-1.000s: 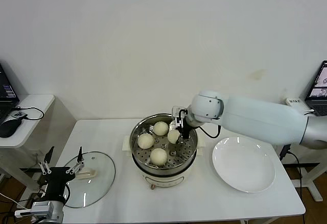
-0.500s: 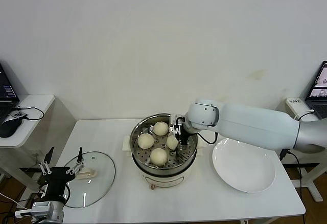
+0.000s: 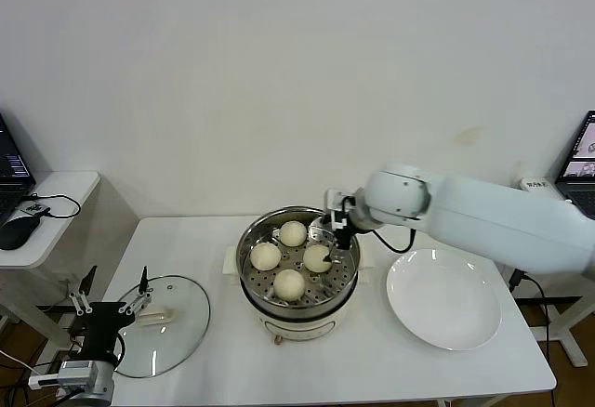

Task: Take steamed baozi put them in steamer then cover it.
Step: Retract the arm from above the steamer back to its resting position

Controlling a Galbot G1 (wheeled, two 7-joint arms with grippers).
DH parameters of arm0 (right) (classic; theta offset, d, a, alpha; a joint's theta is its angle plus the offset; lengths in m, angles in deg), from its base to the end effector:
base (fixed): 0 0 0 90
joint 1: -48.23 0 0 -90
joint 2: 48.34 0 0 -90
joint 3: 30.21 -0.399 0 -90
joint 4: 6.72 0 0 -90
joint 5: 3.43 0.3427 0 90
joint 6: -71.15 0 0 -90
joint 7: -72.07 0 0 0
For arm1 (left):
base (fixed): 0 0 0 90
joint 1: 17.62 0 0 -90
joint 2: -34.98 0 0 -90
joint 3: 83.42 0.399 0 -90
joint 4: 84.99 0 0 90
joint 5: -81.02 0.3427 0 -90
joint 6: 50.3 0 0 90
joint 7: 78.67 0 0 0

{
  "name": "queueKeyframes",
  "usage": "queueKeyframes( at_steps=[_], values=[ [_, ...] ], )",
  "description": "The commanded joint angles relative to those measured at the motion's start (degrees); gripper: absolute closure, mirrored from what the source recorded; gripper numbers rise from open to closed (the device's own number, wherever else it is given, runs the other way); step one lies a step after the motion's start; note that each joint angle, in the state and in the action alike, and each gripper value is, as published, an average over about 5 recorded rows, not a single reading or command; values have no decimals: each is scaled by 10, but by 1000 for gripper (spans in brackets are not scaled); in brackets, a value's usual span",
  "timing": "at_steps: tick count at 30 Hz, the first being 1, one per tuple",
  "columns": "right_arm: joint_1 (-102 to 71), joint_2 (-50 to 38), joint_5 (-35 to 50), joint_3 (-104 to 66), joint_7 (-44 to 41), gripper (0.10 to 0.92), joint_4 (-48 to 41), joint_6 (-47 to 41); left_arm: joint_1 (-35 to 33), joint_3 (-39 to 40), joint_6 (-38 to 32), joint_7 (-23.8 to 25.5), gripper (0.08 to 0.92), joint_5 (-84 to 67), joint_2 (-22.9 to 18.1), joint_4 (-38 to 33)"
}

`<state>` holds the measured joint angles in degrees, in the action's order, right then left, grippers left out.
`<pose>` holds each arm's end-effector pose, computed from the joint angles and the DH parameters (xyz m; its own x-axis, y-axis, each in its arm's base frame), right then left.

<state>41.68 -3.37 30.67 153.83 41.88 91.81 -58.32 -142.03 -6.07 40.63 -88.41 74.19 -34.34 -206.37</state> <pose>0.4793 -0.0074 -0.0791 -0.4075 -0.3962 0.8228 -0.9106 0.1078 -0.3991 0.1317 0.1378 -0.3129 -0.9873 -0.1575 -0.0208 -0.1565 0.9419 0.2974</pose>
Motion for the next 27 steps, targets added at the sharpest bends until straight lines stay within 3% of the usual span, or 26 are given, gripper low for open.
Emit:
queueKeyframes(
  at_steps=[1, 7, 12, 20, 27],
  values=[
    [-217, -194, 60, -212, 265, 203, 128, 131, 6, -2, 13, 2, 177, 48, 6, 28],
    [-643, -199, -37, -611, 310, 202, 137, 278, 11, -3, -5, 1, 177, 123, 5, 61],
    [-887, -62, -148, -887, 284, 203, 127, 398, 17, -18, -46, -4, 177, 267, 10, 108],
    [-1022, 164, -217, -1096, 238, 203, 137, 475, -4, -57, -128, -14, 177, 524, 44, 174],
    [-1071, 261, -201, -1191, 242, 203, 132, 475, -45, -64, -156, -32, 177, 723, 56, 194]
  ],
)
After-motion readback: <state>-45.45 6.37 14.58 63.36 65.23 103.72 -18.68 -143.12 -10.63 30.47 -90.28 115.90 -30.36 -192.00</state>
